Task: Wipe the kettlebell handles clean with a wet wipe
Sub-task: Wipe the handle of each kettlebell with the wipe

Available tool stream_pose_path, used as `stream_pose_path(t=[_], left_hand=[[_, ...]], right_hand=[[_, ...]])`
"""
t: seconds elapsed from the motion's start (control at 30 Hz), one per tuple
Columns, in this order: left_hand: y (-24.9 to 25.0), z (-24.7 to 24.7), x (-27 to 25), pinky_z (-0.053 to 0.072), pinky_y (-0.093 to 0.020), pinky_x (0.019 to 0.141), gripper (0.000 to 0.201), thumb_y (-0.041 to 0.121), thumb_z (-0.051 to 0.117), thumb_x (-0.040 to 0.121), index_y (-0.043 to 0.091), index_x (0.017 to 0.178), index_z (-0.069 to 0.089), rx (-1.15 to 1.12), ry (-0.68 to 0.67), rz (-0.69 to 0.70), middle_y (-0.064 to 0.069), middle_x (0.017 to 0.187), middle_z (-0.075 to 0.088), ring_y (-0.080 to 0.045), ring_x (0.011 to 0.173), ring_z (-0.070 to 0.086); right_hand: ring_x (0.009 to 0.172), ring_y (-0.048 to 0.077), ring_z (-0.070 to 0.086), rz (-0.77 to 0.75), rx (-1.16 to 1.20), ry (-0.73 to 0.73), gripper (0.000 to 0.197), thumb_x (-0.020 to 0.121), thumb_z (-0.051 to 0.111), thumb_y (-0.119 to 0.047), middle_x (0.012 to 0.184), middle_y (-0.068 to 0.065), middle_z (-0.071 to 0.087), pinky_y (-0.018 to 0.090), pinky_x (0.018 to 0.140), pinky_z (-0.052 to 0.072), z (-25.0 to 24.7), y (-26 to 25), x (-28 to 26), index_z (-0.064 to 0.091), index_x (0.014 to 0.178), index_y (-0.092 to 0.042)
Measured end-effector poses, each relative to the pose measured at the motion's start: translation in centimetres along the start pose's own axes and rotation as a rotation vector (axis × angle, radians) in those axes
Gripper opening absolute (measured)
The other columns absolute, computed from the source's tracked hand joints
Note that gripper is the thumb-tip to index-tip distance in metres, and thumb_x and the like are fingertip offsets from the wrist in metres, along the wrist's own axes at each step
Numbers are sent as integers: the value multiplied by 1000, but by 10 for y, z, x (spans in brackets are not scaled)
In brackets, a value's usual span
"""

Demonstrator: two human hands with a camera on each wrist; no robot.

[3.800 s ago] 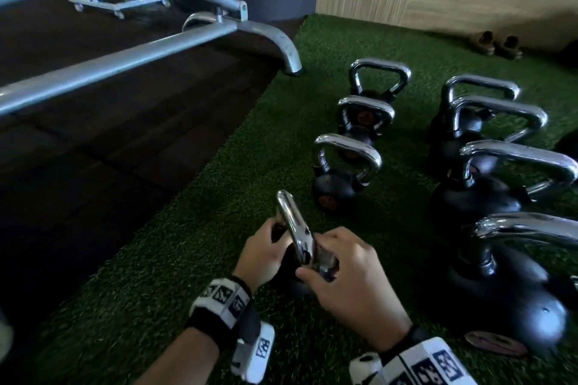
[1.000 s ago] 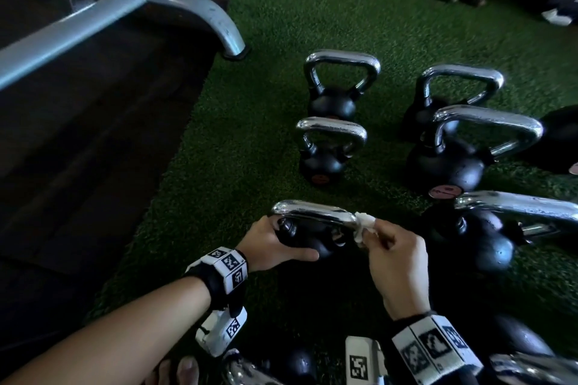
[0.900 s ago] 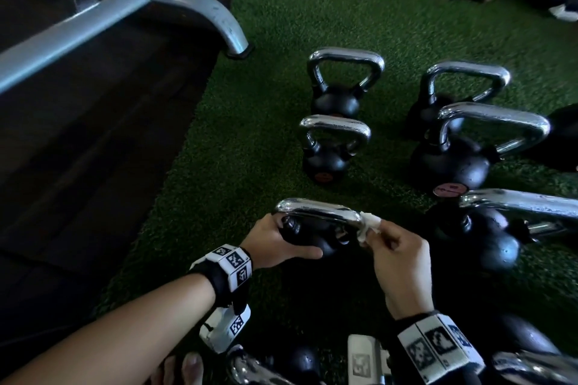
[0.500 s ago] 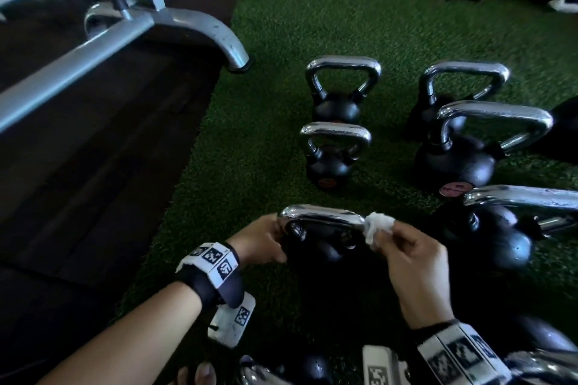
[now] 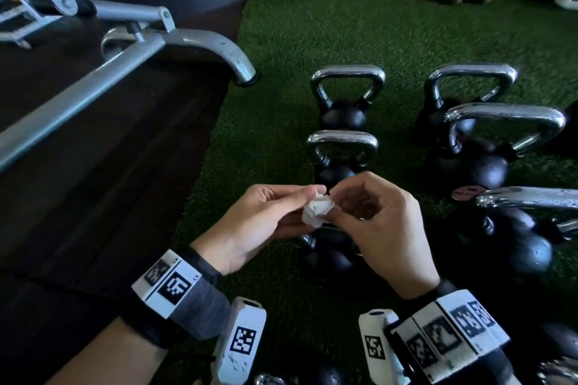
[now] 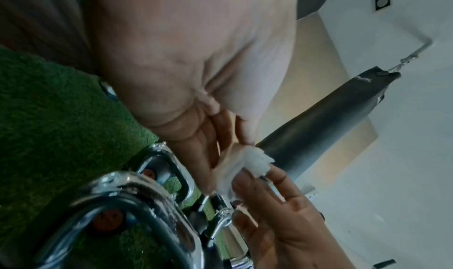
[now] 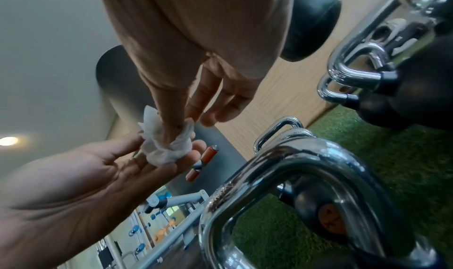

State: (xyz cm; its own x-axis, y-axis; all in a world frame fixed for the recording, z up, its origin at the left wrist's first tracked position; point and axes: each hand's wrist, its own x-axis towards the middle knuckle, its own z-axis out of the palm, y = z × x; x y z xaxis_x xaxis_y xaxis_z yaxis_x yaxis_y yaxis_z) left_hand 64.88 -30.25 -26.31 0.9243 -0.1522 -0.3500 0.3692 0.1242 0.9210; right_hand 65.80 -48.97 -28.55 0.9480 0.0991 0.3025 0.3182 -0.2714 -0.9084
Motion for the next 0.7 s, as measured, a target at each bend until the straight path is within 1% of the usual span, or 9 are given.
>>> stream_pose_path(t=[0.13,0.2,0.27,0.33,0.4,0.43,0.53,0.63,0.7], left_hand=[[-11,4,0,60,-21,81,31,9,67,94,3,125,72,-8,-11,32,-12,116,77,-18,104,74],[-14,6,1,60,-21,84,28,4,68,94,5,121,74,53,33,123,-8,112,79,-14,102,74],[-18,3,2,59,-22,91,26,7,71,94,10,120,76,258,131,287,1,112,79,-8,107,74],[-24,0,2,58,-21,93,26,13,73,95,15,121,77,480,229,454,10,115,78,-1,108,72],[-33,2,1,59,-20,87,24,20,75,95,19,119,78,686,290,601,15,108,78,4,100,72],[-38,4,1,59,-20,82,21,23,75,95,22,115,80,778,298,654,16,100,79,5,92,73],[-48,11,8,56,-29,72,9,27,75,94,26,99,83,978,272,730,12,80,77,-9,75,69],[-53,17,18,54,-33,70,9,23,73,94,27,97,80,1127,257,770,12,82,76,-15,73,63],[-54,17,19,54,-32,71,10,22,70,97,27,99,78,1196,231,794,14,88,76,-15,74,61]], right_hand=[[66,9,60,-75,-131,82,24,71,92,-21,71,-9,63,17,59,45,0,5,2,69,74,-26],[67,9,60,-57,-113,55,24,73,90,-17,75,-9,63,16,60,46,-7,11,-5,69,78,-27],[72,12,62,-19,-107,79,26,77,85,-12,83,-7,65,23,64,50,-15,23,-18,67,86,-27],[75,12,65,96,-110,191,32,78,77,-1,89,-3,67,30,68,55,-19,43,-35,65,93,-27],[74,10,66,305,-107,269,40,75,72,4,95,1,68,29,69,56,-14,65,-49,65,99,-28],[75,9,67,420,-73,260,43,75,74,2,99,2,69,30,71,57,-9,75,-55,65,103,-29],[90,16,71,669,71,114,50,73,88,-9,107,-2,70,44,84,62,4,100,-61,65,111,-33],[88,17,76,669,89,0,41,67,95,-27,95,-4,78,48,84,62,8,116,-55,73,101,-33],[84,12,75,633,-5,-22,36,65,94,-37,88,-9,78,40,80,61,10,121,-51,73,95,-37]])
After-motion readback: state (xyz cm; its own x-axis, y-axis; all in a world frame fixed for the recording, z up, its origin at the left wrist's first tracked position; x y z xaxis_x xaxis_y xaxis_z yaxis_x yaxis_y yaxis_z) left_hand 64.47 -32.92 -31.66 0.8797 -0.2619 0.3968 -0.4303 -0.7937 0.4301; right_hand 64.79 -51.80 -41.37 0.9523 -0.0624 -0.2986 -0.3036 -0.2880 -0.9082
